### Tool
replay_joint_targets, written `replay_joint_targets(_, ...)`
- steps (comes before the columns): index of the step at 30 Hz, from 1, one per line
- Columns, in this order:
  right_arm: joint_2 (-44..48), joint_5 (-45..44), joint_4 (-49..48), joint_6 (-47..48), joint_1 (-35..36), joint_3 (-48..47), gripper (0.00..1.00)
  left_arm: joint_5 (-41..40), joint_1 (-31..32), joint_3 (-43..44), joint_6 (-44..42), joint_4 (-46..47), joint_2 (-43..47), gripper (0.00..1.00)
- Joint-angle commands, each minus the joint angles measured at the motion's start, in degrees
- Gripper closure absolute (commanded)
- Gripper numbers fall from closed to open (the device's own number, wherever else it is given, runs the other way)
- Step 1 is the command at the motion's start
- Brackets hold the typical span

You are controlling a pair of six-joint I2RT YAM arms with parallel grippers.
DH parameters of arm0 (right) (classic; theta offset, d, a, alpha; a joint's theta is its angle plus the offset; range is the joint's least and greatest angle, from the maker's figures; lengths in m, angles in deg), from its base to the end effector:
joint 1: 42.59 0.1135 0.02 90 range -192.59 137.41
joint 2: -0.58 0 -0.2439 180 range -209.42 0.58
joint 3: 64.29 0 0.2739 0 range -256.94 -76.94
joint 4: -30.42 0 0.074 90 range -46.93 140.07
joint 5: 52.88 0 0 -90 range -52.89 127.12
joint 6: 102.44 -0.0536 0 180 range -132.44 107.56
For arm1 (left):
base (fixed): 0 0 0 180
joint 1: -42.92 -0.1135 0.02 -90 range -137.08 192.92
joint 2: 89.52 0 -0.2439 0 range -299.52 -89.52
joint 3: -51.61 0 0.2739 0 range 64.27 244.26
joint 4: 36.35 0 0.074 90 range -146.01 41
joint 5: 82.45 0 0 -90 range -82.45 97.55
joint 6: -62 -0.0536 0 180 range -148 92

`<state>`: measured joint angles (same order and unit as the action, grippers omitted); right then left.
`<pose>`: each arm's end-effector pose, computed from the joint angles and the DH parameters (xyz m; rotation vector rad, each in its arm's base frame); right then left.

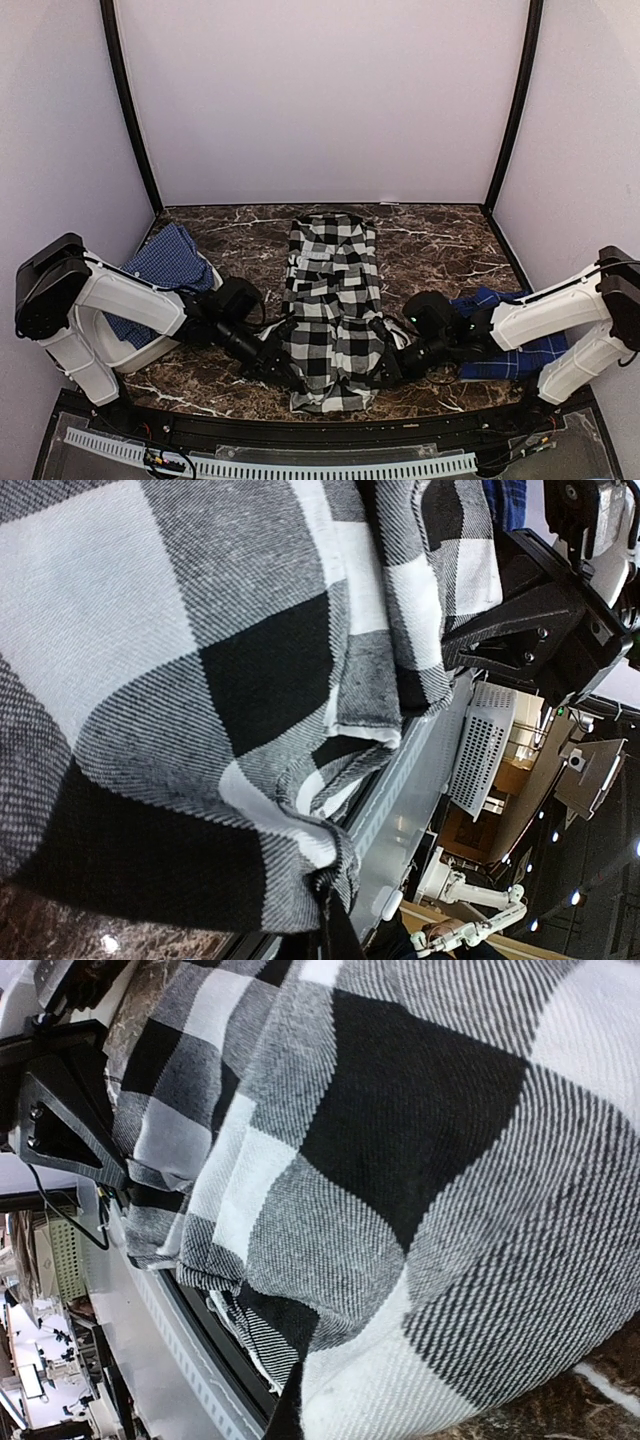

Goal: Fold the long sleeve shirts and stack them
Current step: Pick up the rectangle-folded shirt from the center of the board, then fold the rectangle-folded shirt at the center of the board.

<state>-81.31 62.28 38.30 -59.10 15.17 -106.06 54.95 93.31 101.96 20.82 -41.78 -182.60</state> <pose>0.1285 0.2465 0.0874 -0.5038 2.7328 1.2185 0.1659 -0.2623 0.0890 -0.4659 -2.5611 1.4777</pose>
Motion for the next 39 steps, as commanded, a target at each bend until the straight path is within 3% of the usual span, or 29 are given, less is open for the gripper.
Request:
replay_joint_targets(1,2.36,1.35,0.75,0.12,-2.04,-3.3,1.0,1.56,-0.97,1.59,-0.89,-1.14,4.02,1.0)
replay_joint_targets(18,2.74,4.1,0.22,-1.32,-15.92,-9.92,1.0,0.52,-10.24,5.9,11.5,10.8,3.24,1.0)
replay_joint_targets(28,-7.86,8.07,-4.89,-1.92,-22.84,-16.61,1.0,0.18,-15.45,6.62,27.3,31.83,-4.94,1.0)
replay_joint_targets(39,-16.63,7.82,-7.01,-2.02,-24.51,-24.39,1.0,-4.03,-18.38,9.59,33.34,37.51,-9.51,1.0)
